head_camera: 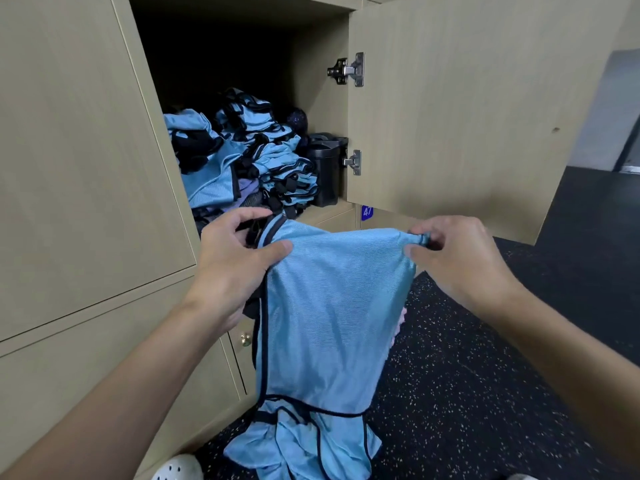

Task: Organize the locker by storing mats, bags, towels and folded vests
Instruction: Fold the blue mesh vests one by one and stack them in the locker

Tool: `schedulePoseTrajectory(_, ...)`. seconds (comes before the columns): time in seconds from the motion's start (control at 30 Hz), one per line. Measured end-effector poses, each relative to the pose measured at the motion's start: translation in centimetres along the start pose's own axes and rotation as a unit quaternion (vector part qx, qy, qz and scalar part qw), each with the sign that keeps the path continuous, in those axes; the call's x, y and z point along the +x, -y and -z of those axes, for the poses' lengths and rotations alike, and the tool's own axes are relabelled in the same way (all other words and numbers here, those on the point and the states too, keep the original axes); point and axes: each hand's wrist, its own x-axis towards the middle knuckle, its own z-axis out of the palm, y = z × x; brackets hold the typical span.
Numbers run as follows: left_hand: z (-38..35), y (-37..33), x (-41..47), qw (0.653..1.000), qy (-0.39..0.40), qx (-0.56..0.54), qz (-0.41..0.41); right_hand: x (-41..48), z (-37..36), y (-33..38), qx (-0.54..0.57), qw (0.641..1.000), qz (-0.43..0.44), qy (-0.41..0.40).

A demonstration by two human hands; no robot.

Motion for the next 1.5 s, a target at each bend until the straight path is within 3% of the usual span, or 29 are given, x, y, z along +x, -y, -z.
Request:
schedulePoseTrajectory(0.2, 1.2, 0.7, 0.7, 0.956, 0.040, 0.264, -0.125, 0.0, 0.0, -0.3, -0.013, 0.999, 0.020, 0.020)
schedulePoseTrajectory(0.43, 1.8, 0.6, 0.4, 0.888, 0.166, 0.400, -0.152, -0.2, -0.2, -0.2, 0.025, 0.998, 0.032, 0.043)
schedulePoseTrajectory(0.73, 1.8, 1.4, 1.0, 0.845, 0.092, 0.488, -0.198, 0.1, 0.0, -0.6, 0.031, 0.998, 0.032, 0.034)
schedulePoseTrajectory(0.8, 1.8, 1.5, 0.8, 0.819, 0.057, 0.512, -0.254, 0.2, -0.1, -0.7, 0.030, 0.998, 0.030, 0.036)
schedulePoseTrajectory(0.9, 1.8, 1.5, 0.7, 0.751, 0.035, 0.572, -0.327, 0.2, -0.2, -0.8, 0.032, 0.999, 0.025, 0.037)
schedulePoseTrajectory(0.93, 1.7, 1.4, 0.6, 0.749, 0.045, 0.578, -0.321, 0.2, -0.2, -0.9, 0.030, 0.999, 0.023, 0.035)
schedulePoseTrajectory(0.97, 1.4, 1.4, 0.4, 0.770, 0.055, 0.564, -0.292, 0.2, -0.2, -0.9, 0.029, 0.999, 0.022, 0.031)
schedulePoseTrajectory(1.07, 0.4, 1.0, -0.1, 0.876, 0.064, 0.454, -0.147, 0.0, -0.3, -0.8, 0.037, 0.999, 0.022, 0.022)
schedulePoseTrajectory(1.17, -0.1, 1.0, -0.1, 0.926, 0.098, 0.362, -0.031, -0.3, -0.6, -0.4, 0.050, 0.998, 0.019, 0.032)
schedulePoseTrajectory(1.3, 0.1, 0.9, -0.2, 0.948, 0.167, 0.256, 0.092, -0.7, -1.3, -0.2, 0.039, 0.997, 0.019, 0.058)
schedulePoseTrajectory(1.5, -0.2, 1.3, -0.5, 0.953, 0.143, 0.251, 0.093, -1.2, -1.3, 0.4, 0.050, 0.997, 0.013, 0.050)
